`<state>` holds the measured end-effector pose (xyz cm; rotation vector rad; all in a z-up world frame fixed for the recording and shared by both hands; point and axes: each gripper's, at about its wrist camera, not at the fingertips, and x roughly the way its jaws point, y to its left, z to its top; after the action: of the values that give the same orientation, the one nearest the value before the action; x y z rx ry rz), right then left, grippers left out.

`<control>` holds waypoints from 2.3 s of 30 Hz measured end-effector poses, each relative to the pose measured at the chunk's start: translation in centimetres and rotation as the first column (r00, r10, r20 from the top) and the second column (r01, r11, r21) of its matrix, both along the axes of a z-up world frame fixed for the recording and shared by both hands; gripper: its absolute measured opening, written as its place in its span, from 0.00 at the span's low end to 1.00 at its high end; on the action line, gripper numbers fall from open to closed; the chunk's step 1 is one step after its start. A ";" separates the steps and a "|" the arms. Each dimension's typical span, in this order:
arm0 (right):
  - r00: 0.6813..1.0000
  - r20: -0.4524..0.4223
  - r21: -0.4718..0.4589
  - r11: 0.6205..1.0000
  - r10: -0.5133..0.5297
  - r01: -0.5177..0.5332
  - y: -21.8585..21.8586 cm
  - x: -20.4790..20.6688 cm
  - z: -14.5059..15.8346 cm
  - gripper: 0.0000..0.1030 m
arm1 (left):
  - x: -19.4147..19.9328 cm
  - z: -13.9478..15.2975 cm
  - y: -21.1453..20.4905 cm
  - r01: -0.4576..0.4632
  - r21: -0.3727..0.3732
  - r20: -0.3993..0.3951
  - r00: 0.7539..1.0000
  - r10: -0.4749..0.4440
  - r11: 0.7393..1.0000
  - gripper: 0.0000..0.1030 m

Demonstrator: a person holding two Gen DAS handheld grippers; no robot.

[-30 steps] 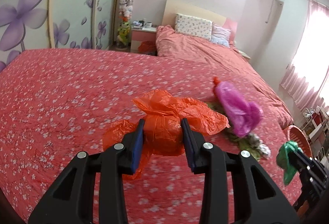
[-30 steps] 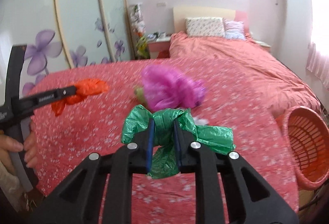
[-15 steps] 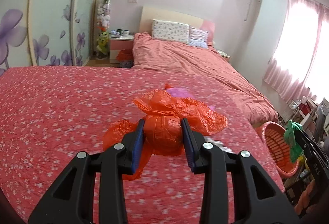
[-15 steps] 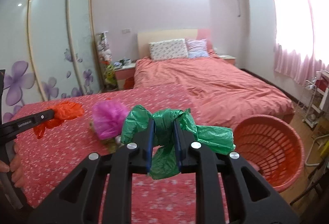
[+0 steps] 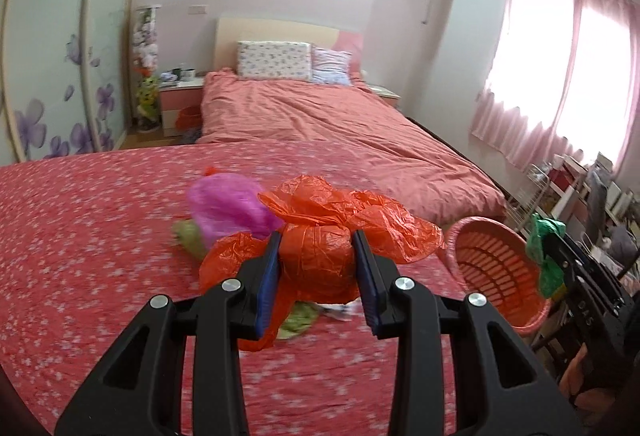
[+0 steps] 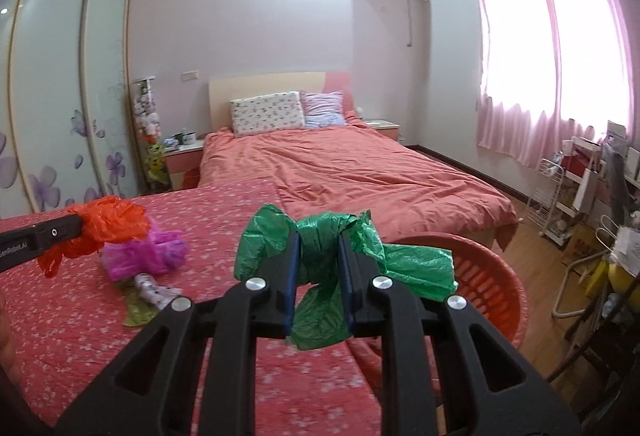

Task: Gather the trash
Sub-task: 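Carry the orange and green bags over the orange basket, then open both tools to drop the bags into the basket, then move both open tools back to the remaining trash on the bed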

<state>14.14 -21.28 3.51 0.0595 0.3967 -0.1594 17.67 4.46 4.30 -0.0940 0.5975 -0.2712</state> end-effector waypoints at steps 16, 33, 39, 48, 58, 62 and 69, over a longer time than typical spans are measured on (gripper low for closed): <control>0.992 0.011 0.044 0.991 -0.124 0.123 -6.5 -0.8 -1.2 0.19 | 0.4 -0.9 -9.8 0.171 -0.033 -0.021 0.985 -0.172 0.985 0.35; 0.973 0.012 0.103 0.968 -0.230 0.227 -13.9 -0.4 -2.7 0.20 | 2.1 -3.1 -18.4 0.309 -0.052 -0.067 0.948 -0.312 0.950 0.35; 0.969 0.010 0.115 0.963 -0.246 0.244 -15.1 0.3 -3.6 0.20 | 2.6 -4.0 -20.5 0.346 -0.056 -0.080 0.934 -0.349 0.937 0.35; 0.969 -0.009 0.165 0.955 -0.248 0.246 -16.9 1.9 -4.8 0.24 | 3.4 -5.5 -23.6 0.381 -0.050 -0.123 0.915 -0.385 0.923 0.36; 0.967 -0.035 0.205 0.945 -0.251 0.253 -18.0 2.9 -6.3 0.46 | 4.0 -7.9 -23.9 0.357 -0.028 -0.206 0.912 -0.355 0.934 0.57; 0.965 -0.035 0.180 0.948 -0.259 0.261 -17.5 2.5 -6.4 0.54 | 4.0 -7.8 -22.5 0.321 -0.016 -0.206 0.926 -0.317 0.947 0.60; 0.974 -0.052 0.145 0.963 -0.222 0.227 -16.3 2.5 -6.4 0.55 | 3.9 -6.8 -17.3 0.225 0.029 -0.165 0.962 -0.218 0.974 0.61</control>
<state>16.61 -37.56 -2.88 0.2514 0.4362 -0.3550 21.62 -12.80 -2.53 -0.0028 0.7762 -0.4700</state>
